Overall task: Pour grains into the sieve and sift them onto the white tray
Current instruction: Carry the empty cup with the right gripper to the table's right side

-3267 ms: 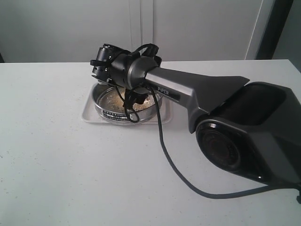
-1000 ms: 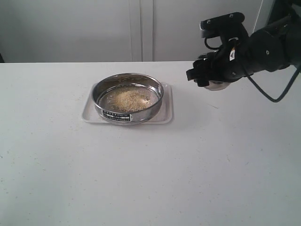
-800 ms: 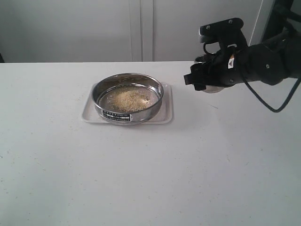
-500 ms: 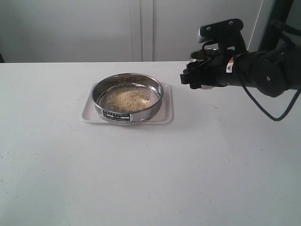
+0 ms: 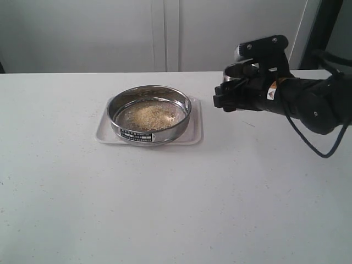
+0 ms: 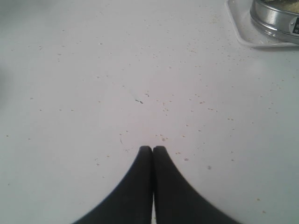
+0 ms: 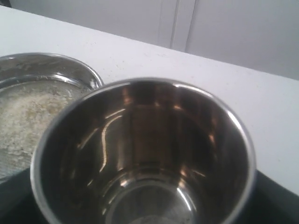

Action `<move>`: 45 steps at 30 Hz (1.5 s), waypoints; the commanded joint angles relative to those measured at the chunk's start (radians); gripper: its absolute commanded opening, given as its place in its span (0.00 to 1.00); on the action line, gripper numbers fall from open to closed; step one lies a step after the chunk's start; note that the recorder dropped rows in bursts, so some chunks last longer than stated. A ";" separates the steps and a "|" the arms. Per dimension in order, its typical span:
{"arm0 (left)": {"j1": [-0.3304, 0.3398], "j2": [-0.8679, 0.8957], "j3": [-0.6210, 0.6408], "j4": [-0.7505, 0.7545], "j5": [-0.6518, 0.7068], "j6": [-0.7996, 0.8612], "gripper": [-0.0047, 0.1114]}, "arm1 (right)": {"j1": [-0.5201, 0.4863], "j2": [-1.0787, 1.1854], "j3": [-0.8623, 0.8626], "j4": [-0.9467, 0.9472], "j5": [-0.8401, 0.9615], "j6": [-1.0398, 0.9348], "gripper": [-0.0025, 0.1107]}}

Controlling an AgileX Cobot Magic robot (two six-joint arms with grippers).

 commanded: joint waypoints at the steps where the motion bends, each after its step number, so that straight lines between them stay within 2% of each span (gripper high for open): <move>1: 0.002 -0.004 0.004 -0.007 0.000 0.000 0.04 | -0.065 0.058 0.031 0.002 -0.108 -0.011 0.02; 6: 0.002 -0.004 0.004 -0.007 0.000 0.000 0.04 | -0.113 0.155 0.046 -0.002 -0.212 -0.011 0.02; 8: 0.002 -0.004 0.004 -0.007 0.000 0.000 0.04 | -0.122 0.213 0.053 0.003 -0.345 -0.012 0.02; 13: 0.002 -0.004 0.004 -0.007 0.000 0.000 0.04 | -0.134 0.251 0.053 0.010 -0.449 -0.028 0.02; 18: 0.002 -0.004 0.004 -0.007 0.000 0.000 0.04 | -0.185 0.287 0.046 0.132 -0.474 -0.032 0.02; 23: 0.002 -0.004 0.004 -0.007 0.000 0.000 0.04 | -0.231 0.315 0.029 0.135 -0.492 -0.034 0.02; 45: 0.002 -0.004 0.004 -0.007 0.000 0.000 0.04 | -0.231 0.486 -0.111 0.133 -0.464 -0.080 0.02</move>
